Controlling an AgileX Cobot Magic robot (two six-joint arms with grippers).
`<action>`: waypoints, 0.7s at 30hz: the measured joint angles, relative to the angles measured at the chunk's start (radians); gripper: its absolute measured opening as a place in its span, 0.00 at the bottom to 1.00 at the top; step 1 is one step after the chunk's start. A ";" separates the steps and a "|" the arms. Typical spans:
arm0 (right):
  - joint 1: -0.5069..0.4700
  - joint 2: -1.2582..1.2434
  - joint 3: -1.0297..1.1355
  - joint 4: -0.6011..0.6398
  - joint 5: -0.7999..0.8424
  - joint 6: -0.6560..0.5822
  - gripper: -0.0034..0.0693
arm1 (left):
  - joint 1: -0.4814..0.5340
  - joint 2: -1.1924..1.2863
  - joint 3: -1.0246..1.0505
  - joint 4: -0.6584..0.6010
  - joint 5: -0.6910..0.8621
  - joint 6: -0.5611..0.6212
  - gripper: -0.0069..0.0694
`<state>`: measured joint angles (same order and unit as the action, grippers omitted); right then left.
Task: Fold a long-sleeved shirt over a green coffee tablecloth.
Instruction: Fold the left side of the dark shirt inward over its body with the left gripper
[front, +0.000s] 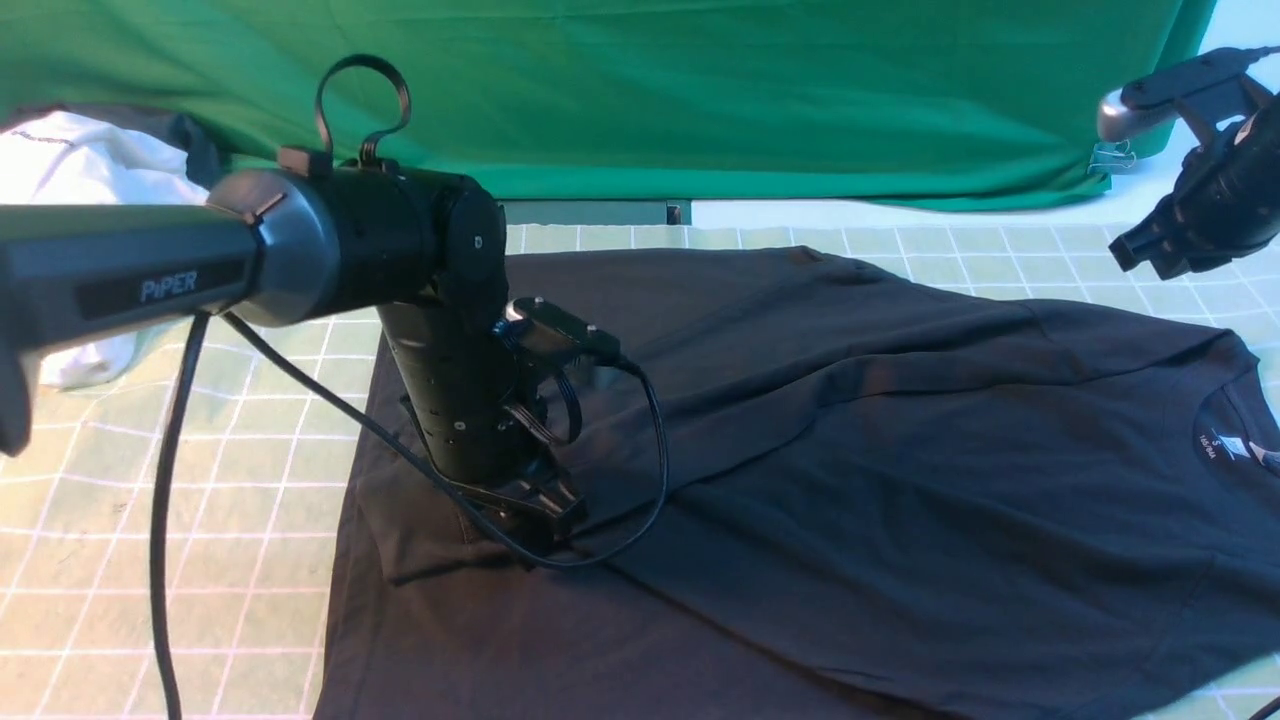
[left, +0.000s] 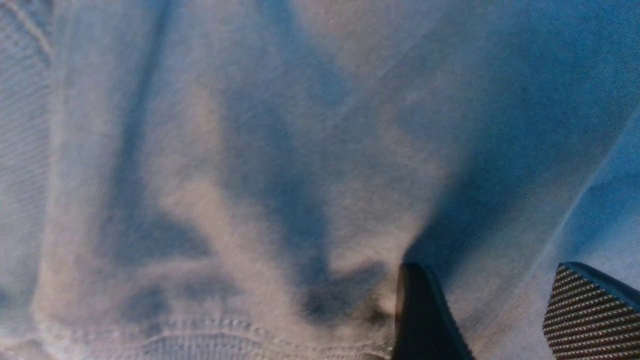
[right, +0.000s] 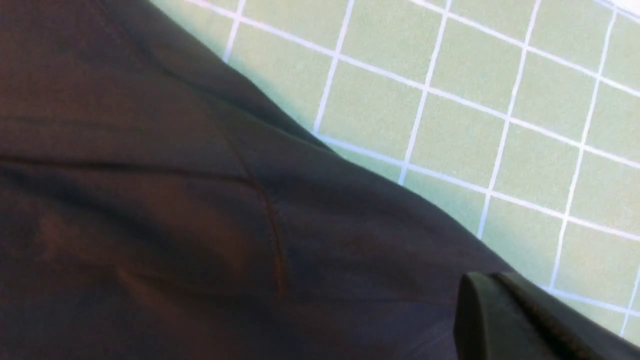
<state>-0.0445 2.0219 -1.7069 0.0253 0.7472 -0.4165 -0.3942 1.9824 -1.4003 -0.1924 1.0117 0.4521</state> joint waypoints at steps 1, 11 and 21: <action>0.000 0.000 0.000 0.000 -0.004 0.000 0.12 | -0.010 0.000 0.000 0.008 -0.001 0.003 0.48; -0.001 0.000 0.000 -0.001 -0.019 0.001 0.14 | -0.123 0.032 -0.002 0.237 -0.050 -0.055 0.26; -0.001 0.000 0.000 -0.001 -0.027 0.004 0.16 | -0.125 -0.006 -0.001 0.262 -0.002 -0.091 0.04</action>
<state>-0.0453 2.0219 -1.7069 0.0244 0.7197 -0.4128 -0.5192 1.9761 -1.4009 0.0700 1.0099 0.3609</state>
